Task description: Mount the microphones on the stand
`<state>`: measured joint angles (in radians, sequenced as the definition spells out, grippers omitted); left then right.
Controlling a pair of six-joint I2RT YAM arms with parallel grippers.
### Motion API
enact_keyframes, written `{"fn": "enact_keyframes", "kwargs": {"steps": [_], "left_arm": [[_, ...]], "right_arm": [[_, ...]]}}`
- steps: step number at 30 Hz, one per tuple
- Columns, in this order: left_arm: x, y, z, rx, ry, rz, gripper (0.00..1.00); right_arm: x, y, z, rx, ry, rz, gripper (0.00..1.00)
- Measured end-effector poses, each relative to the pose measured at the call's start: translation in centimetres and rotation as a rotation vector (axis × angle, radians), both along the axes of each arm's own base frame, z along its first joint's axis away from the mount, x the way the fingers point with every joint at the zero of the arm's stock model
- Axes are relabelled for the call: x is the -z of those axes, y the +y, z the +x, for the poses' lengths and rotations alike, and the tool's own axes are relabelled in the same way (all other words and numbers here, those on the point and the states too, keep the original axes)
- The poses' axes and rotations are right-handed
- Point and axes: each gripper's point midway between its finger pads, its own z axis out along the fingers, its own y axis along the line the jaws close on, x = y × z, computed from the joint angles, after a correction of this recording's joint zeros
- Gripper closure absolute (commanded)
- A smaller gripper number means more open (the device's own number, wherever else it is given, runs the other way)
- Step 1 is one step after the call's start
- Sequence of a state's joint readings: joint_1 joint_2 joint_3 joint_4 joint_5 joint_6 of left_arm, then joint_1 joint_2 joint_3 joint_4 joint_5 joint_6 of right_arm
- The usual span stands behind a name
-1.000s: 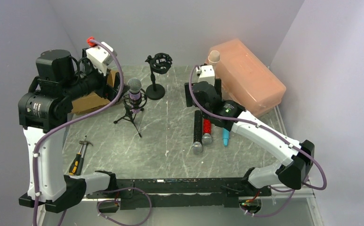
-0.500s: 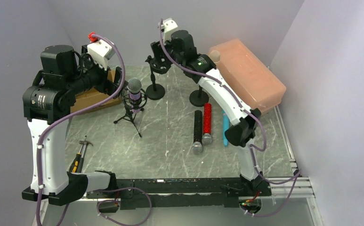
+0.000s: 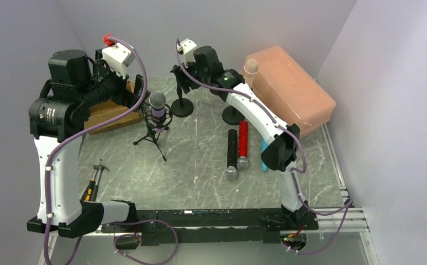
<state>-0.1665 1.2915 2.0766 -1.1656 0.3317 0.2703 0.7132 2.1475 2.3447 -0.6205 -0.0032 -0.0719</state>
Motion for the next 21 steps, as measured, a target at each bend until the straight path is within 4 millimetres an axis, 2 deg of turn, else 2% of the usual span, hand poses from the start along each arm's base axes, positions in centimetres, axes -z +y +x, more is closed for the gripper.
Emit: {"fn": "enact_keyframes", "kwargs": {"steps": [4, 7, 9, 11, 14, 17, 21], "left_arm": [[0.2, 0.0, 0.2, -0.002, -0.002, 0.0, 0.0], [0.5, 0.2, 0.3, -0.013, 0.003, 0.006, 0.01], [0.7, 0.3, 0.5, -0.021, 0.005, 0.01, 0.01], [0.9, 0.5, 0.6, -0.029, 0.009, 0.014, 0.01], [1.1, 0.7, 0.7, -0.04, 0.007, 0.019, 0.0], [1.2, 0.8, 0.8, -0.048, 0.003, 0.025, 0.01], [1.1, 1.1, 0.7, -0.062, -0.005, 0.028, 0.01]], "right_arm": [[0.4, 0.4, 0.4, -0.008, -0.01, 0.0, 0.47], [1.8, 0.9, 0.9, -0.012, 0.0, -0.011, 0.59], [2.7, 1.2, 1.2, -0.014, 0.011, -0.014, 0.7], [2.6, 1.9, 1.2, -0.034, 0.008, 0.011, 0.84], [2.9, 2.8, 0.8, -0.053, 0.011, 0.036, 0.99], [3.3, 3.5, 0.6, -0.055, -0.016, 0.027, 1.0], [3.0, 3.1, -0.6, -0.044, -0.017, 0.008, 1.0]]}}
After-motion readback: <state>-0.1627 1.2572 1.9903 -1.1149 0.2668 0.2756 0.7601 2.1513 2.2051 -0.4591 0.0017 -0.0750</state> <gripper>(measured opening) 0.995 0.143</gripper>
